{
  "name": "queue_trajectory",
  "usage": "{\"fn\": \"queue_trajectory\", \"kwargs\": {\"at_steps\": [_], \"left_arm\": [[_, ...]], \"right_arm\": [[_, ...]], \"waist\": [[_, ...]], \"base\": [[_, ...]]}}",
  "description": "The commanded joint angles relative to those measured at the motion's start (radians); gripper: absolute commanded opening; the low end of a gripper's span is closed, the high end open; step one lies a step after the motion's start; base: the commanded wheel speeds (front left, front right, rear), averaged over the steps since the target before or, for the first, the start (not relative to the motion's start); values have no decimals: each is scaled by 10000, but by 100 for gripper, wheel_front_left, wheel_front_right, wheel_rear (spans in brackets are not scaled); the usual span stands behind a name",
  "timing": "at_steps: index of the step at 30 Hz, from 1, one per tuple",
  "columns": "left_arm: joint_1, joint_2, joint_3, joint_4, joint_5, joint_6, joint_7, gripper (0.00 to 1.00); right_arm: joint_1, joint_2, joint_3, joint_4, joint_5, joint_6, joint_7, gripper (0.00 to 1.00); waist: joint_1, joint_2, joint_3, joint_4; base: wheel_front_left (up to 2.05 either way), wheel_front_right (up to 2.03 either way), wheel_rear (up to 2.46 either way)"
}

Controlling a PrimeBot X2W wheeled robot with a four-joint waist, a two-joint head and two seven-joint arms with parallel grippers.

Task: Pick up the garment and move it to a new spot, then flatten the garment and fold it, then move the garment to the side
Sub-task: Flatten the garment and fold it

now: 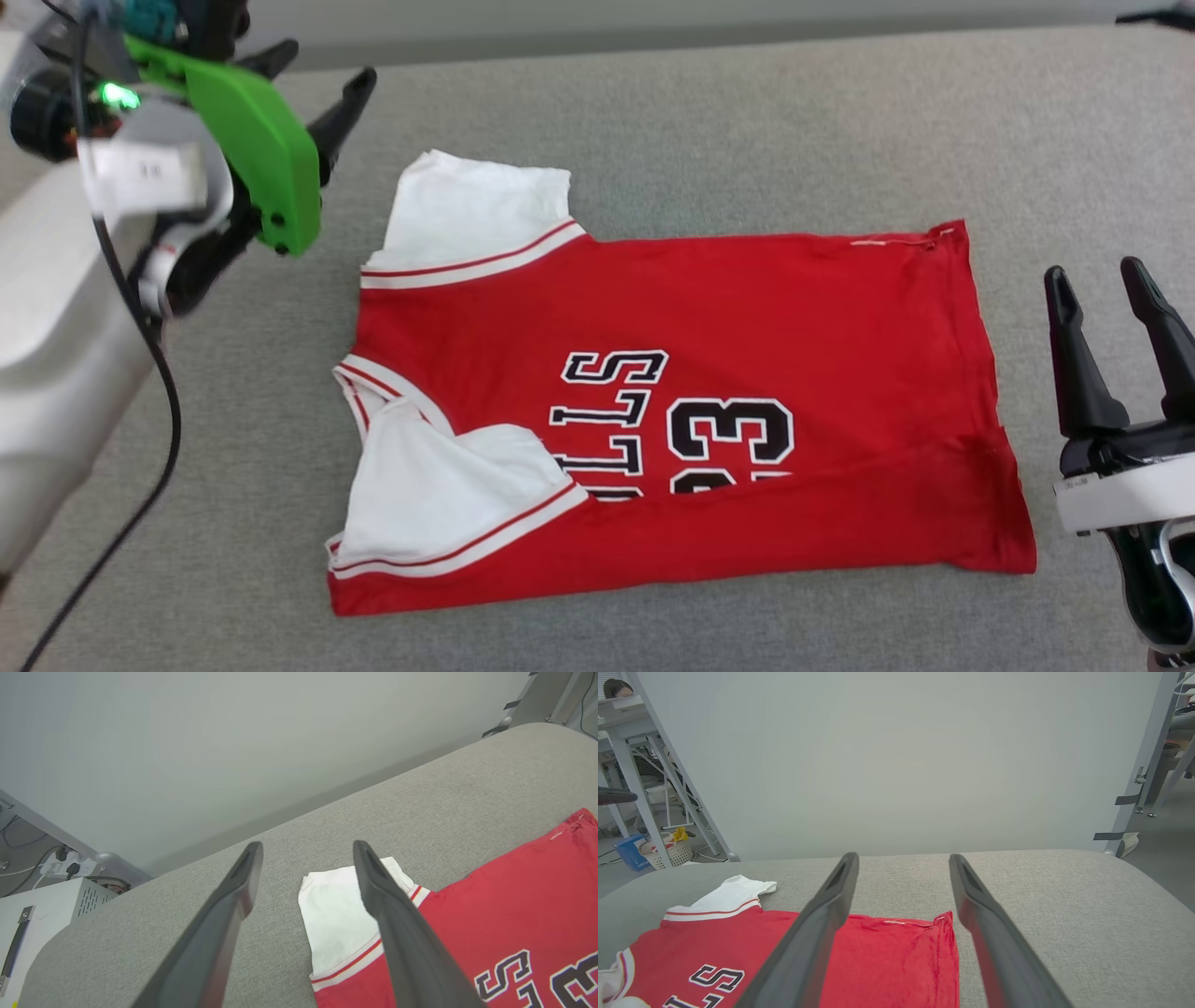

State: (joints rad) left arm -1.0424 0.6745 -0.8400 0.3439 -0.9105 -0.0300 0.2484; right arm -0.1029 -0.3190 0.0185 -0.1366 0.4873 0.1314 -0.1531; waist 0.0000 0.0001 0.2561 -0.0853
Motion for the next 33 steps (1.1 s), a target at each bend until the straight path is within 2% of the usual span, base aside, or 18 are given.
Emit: {"fn": "queue_trajectory", "kwargs": {"at_steps": [1,5,11,19,27,28,29,33], "left_arm": [[-529,-165,-69,473,-149,-225,507,100],[-1626,-446,-470,1551,-428,-673,2259,100],[-2841,-724,-621,2571,-1339,-875,4714,100],[-3565,-811,-1135,3490,-1019,-926,5683,100],[-3377,-678,-1827,4001,-761,-979,6239,100],[-3325,-677,-1870,4003,-808,-984,6287,91],[-3297,-677,-1900,4002,-833,-986,6323,0],[-3260,-641,-1988,3825,-816,-997,5969,0]], "right_arm": [[-265,17,69,-161,-393,-7,-97,100],[-535,135,133,-303,-496,-7,-230,100],[-998,211,302,-335,-459,-7,-326,100],[-1538,279,564,-128,-314,-7,-588,100],[-1710,240,578,200,-216,-7,-820,100],[-1719,233,536,225,-197,-7,-844,100],[-1724,227,512,242,-184,-7,-855,100],[-1857,68,356,272,-163,-7,-897,100]], "waist": [[0,-1,957,-591],[0,-1,1645,-862],[0,-1,2601,-1220],[0,-1,3422,-1547],[0,-1,3521,-1585],[0,-1,3495,-1569],[0,-1,3474,-1553],[0,-1,3250,-1420]], "base": [[0,0,0],[0,0,0],[0,0,0],[0,0,0],[0,0,0],[0,0,0],[0,0,0],[0,0,0]]}}
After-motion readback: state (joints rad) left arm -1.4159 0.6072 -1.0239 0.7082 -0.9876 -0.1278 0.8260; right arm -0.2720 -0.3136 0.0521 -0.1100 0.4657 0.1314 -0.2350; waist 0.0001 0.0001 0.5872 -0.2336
